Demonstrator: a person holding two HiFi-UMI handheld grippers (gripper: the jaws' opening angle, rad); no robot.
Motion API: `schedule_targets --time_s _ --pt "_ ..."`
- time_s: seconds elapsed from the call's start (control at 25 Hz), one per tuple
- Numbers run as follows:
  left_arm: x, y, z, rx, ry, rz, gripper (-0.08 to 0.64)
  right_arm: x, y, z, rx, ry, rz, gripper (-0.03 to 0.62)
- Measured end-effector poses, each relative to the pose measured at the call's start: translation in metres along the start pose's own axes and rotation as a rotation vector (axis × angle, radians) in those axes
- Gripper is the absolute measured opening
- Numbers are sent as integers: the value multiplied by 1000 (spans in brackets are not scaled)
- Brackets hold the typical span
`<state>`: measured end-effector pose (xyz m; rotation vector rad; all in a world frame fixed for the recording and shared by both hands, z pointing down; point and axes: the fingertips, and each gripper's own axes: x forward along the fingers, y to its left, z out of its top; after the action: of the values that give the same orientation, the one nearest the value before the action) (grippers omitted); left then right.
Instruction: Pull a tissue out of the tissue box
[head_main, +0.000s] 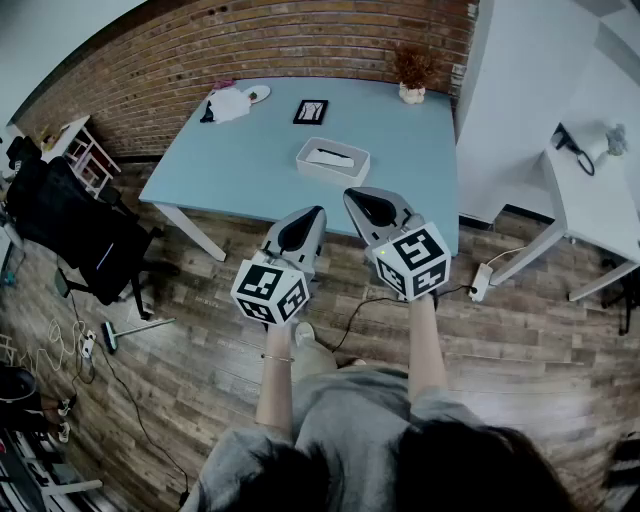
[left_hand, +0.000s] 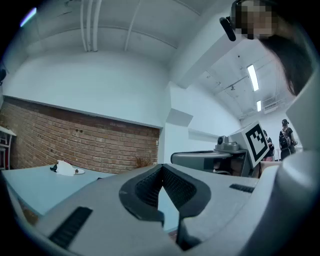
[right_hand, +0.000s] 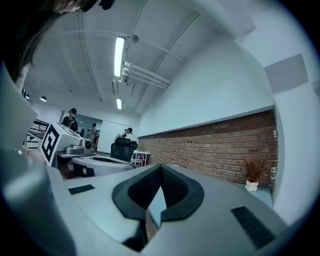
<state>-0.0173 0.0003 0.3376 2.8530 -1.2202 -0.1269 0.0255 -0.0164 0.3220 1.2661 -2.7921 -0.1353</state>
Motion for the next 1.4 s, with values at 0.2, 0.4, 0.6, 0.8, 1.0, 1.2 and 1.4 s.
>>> schedule_targets --time_s 0.2,0.4,0.6,0.8,1.0,1.2,1.4 --pt "-3 -2 5 6 -9 -2 3 -1 2 4 -8 -7 4 -2" --pt "-1 -1 4 3 -10 6 3 -1 0 1 -12 0 7 -2" --pt "3 3 2 -4 -3 15 3 -1 -10 4 27 -26 14 -2" --pt "12 7 -3 -10 29 20 3 -2 -25 -4 67 -17 2 -2" --pt "19 27 -10 -16 61 21 3 17 -36 -17 93 3 -18 -2" --pt "29 56 -11 -25 64 27 3 44 -43 -23 84 30 -18 -2" --pt "48 80 -12 -36 67 12 3 70 -55 -27 72 48 -25 -2"
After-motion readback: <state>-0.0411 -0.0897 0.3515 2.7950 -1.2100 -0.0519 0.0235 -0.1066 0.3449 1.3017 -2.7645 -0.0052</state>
